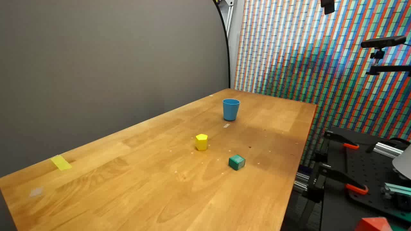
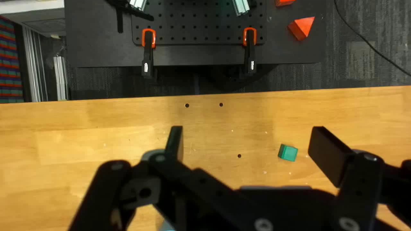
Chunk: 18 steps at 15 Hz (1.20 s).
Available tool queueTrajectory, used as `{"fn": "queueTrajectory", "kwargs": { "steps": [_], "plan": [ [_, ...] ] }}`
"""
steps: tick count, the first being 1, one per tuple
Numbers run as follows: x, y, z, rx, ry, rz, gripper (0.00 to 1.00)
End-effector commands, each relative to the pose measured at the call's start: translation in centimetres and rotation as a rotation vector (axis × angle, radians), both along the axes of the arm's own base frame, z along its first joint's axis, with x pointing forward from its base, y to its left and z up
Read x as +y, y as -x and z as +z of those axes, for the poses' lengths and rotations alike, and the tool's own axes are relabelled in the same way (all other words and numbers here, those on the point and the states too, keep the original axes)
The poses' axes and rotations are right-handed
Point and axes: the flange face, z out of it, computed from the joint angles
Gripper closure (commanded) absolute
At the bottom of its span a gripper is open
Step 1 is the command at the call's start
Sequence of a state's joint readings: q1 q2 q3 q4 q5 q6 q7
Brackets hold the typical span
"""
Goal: Put the yellow cube inside the blue cup
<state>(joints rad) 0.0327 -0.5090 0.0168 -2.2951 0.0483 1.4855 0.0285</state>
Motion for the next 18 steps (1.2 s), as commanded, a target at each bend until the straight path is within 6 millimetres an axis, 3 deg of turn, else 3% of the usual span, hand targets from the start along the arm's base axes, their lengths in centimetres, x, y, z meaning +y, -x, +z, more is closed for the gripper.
{"fn": "queueTrajectory", "kwargs": {
  "steps": [1,5,8,11,14,18],
  "plan": [
    [0.0,-0.1,0.2,-0.003,0.0,0.0,0.0],
    [0.0,-0.1,0.6,-0.011,0.0,0.0,0.0],
    [1.3,-2.9,-2.1,-0.032,0.038,-0.081,0.0],
    [3.9,-6.5,-5.9,-0.068,0.049,-0.132,0.0],
    [7.0,-11.0,-11.5,-0.098,0.05,-0.121,0.0],
    [10.7,-15.1,-18.3,-0.107,0.045,-0.135,0.0]
  ]
}}
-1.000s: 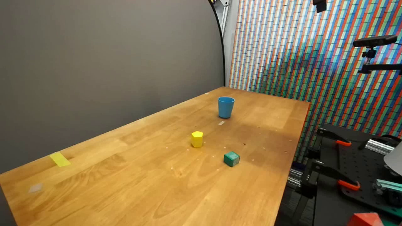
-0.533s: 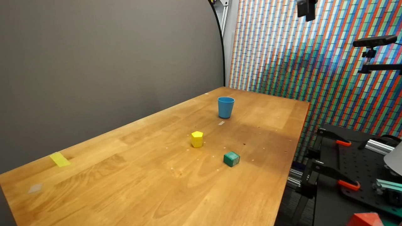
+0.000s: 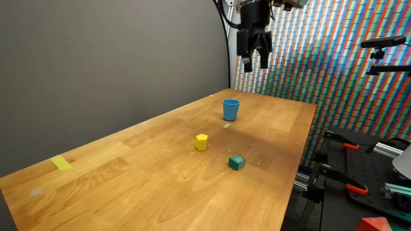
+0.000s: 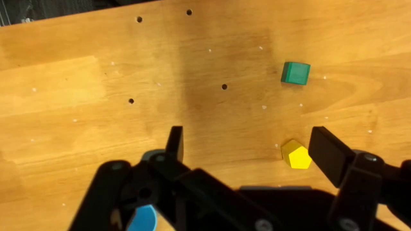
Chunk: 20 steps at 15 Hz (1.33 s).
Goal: Put the yellow cube inside the blue cup
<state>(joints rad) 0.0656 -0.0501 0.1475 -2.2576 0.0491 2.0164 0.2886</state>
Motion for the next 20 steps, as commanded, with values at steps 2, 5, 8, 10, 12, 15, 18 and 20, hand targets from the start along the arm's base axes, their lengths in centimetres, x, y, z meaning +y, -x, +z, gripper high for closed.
{"fn": "queueTrajectory", "kwargs": {
  "steps": [2,5,8,10,12,15,18,20],
  "plan": [
    [3.7,-5.3,-6.3,0.015,-0.03,-0.02,0.0],
    [5.3,-7.3,-9.4,0.037,-0.054,-0.01,0.0],
    [7.6,-8.7,-12.1,0.053,-0.066,0.023,0.0],
    [9.0,-9.3,-13.6,0.069,-0.077,0.04,0.0],
    [10.2,-9.8,-15.1,0.084,-0.085,0.044,0.0],
    [11.8,-10.2,-16.9,0.089,-0.081,0.056,0.0],
    [12.9,-10.6,-18.4,0.083,-0.063,0.069,0.0],
    [13.2,-10.9,-19.4,0.066,-0.036,0.071,0.0]
  ]
}}
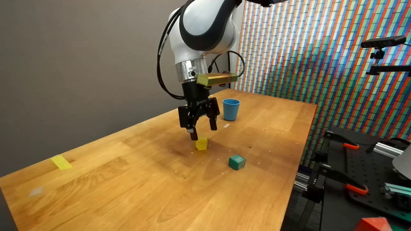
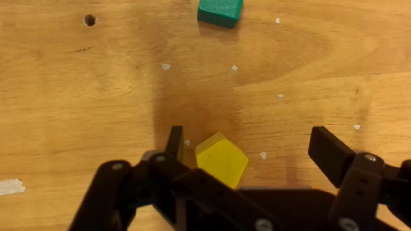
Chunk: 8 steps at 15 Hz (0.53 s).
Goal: Put the yellow cube inside the blue cup
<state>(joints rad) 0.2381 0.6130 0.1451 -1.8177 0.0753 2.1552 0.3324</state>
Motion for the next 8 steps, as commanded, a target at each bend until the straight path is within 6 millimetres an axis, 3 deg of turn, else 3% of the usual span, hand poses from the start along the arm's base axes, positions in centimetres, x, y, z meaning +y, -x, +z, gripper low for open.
{"fn": "queueTrajectory", "kwargs": {
  "steps": [1,5,6,8],
  "plan": [
    [0.9,-1.6,-1.2,-0.052,0.04,-0.008,0.0],
    [0.4,-2.5,-2.8,-0.074,0.085,-0.019,0.0],
    [0.1,-2.7,-3.1,-0.076,0.097,-0.02,0.17],
    [-0.5,-3.1,-3.5,-0.069,0.109,-0.032,0.32]
  ]
}}
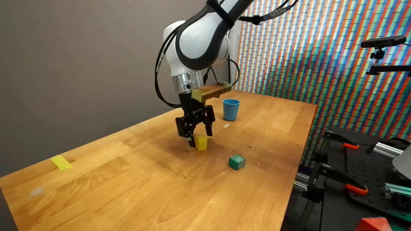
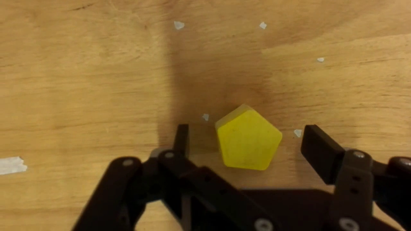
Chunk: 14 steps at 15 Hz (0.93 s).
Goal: Put the yellow cube inside the blue cup
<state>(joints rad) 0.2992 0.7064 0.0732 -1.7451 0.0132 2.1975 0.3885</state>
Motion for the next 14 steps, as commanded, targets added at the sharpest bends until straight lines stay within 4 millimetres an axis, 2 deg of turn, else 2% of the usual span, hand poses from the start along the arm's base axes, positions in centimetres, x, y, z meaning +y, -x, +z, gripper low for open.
{"fn": "queueTrajectory", "kwargs": {
  "steps": [1,3,6,9,14],
  "plan": [
    [-0.7,-1.5,-0.3,-0.02,0.037,-0.031,0.42],
    [-1.3,-1.8,-0.2,-0.013,0.041,-0.052,0.58],
    [-2.0,-1.7,1.1,0.02,0.046,-0.084,0.81],
    [-3.3,-2.0,3.2,0.019,0.073,-0.136,0.82],
    [-7.5,-4.5,10.2,-0.12,0.154,-0.275,0.83]
  ]
}}
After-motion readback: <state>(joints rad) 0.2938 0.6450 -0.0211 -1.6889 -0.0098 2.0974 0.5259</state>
